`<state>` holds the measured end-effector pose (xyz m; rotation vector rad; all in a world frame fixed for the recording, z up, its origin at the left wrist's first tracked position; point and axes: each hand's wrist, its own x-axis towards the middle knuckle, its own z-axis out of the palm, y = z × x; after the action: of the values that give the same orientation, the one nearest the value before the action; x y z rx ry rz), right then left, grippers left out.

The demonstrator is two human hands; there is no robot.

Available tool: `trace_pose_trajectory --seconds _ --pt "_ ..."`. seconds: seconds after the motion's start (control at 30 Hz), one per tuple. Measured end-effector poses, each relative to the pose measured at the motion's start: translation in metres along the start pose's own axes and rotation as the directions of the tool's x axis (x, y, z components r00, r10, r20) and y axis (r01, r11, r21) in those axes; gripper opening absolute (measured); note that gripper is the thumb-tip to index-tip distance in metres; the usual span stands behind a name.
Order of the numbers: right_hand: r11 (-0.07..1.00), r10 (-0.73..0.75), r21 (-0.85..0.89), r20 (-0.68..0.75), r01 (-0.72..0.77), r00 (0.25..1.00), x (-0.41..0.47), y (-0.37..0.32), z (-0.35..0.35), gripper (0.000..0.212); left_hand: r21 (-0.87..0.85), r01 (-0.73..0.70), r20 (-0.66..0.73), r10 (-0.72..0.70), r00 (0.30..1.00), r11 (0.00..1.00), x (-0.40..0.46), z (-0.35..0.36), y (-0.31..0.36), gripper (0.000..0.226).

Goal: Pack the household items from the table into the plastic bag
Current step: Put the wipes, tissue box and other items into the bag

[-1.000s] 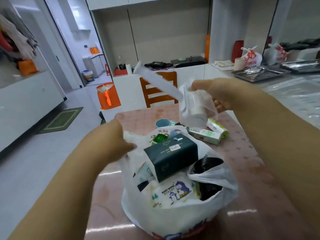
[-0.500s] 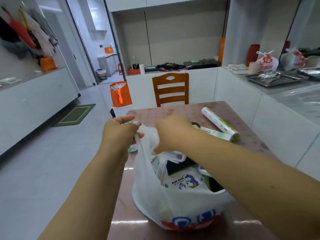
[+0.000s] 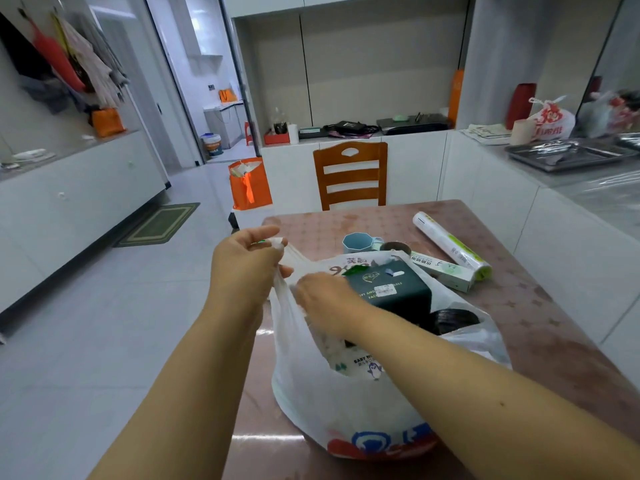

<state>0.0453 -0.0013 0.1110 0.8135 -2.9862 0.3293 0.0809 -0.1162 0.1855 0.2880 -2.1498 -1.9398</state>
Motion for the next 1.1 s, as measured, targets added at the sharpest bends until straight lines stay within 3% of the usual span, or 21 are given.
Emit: trace_pose_trajectory --seconds 0.07,0.2,0.27,0.33,0.4,0.47,0.53,0.57,0.63,0.7,0.77,0.8,0.87,0.9,0.93,1.0,1.1 --pt "0.995 0.061 0.089 -0.091 -0.053 0.994 -0.001 0.018 0.0 0.026 -0.005 0.017 -0.008 -0.017 1.0 1.0 0.003 -0.004 -0.001 0.022" --pt "0.992 0.119 0.018 0.175 -0.124 0.977 -0.008 0.024 0.026 0.031 -0.006 0.033 0.024 -0.033 0.999 0.999 0.003 -0.002 -0.005 0.019" --pt "0.947 0.127 0.272 0.17 -0.17 0.977 -0.009 0.027 0.021 0.037 0.005 0.041 0.016 -0.041 0.999 0.999 0.004 -0.001 -0.006 0.018" --pt "0.835 0.206 0.505 0.077 -0.216 0.976 -0.013 0.038 0.001 0.038 0.007 0.052 0.008 -0.052 0.999 0.999 0.006 -0.002 -0.006 0.017" --pt "0.8 0.426 0.483 -0.039 -0.357 0.904 -0.028 0.06 -0.02 0.028 0.015 0.047 0.022 -0.047 0.999 0.999 0.007 -0.003 -0.006 0.016" --pt "0.796 0.583 0.249 -0.071 -0.552 0.809 -0.054 0.078 -0.031 0.023 0.044 0.031 0.033 -0.033 0.999 0.999 0.007 -0.001 -0.006 0.013" --pt "0.855 0.507 -0.152 0.043 -0.496 0.861 -0.078 0.079 -0.026 0.026 0.069 0.008 0.045 -0.011 0.999 0.998 0.006 0.004 -0.005 0.012" --pt "0.869 0.471 -0.226 0.112 -0.439 0.875 -0.087 0.076 -0.018 0.033 0.08 -0.006 0.054 0.001 0.999 0.997 0.005 0.007 -0.004 0.012" --pt "0.882 0.472 -0.104 0.175 -0.46 0.864 -0.098 0.072 -0.003 0.053 0.101 -0.03 0.067 0.023 0.997 0.994 0.003 0.012 -0.001 0.012" --pt "0.862 0.479 0.057 0.234 -0.504 0.846 -0.103 0.078 -0.002 0.057 0.142 -0.059 0.073 0.049 0.996 0.988 0.003 0.017 0.001 0.01" --pt "0.705 0.558 0.396 0.201 -0.588 0.805 -0.111 0.091 -0.014 0.059 0.204 -0.087 0.081 0.072 0.994 0.975 0.005 0.02 0.005 0.007" --pt "0.536 0.619 0.637 0.15 -0.554 0.771 -0.117 0.098 -0.025 0.062 0.226 -0.097 0.093 0.078 0.993 0.969 0.006 0.021 0.007 0.005" --pt "0.067 0.729 0.977 0.092 -0.203 0.678 -0.132 0.117 -0.046 0.057 0.262 -0.113 0.129 0.081 0.988 0.958 0.007 0.023 0.01 0.005" --pt "-0.116 0.75 0.993 0.079 0.013 0.656 -0.139 0.123 -0.057 0.05 0.271 -0.12 0.145 0.083 0.986 0.955 0.008 0.025 0.012 0.006" --pt "-0.212 0.758 0.964 0.058 0.161 0.65 -0.144 0.127 -0.066 0.046 0.27 -0.124 0.157 0.084 0.984 0.955 0.008 0.027 0.013 0.006" --pt "-0.208 0.744 0.951 0.001 0.23 0.669 -0.146 0.127 -0.078 0.05 0.252 -0.121 0.165 0.08 0.983 0.96 0.009 0.032 0.014 0.007" --pt "-0.111 0.688 0.973 -0.071 0.201 0.722 -0.145 0.116 -0.082 0.064 0.205 -0.117 0.105 0.097 0.99 0.972 0.01 0.037 0.014 0.01"
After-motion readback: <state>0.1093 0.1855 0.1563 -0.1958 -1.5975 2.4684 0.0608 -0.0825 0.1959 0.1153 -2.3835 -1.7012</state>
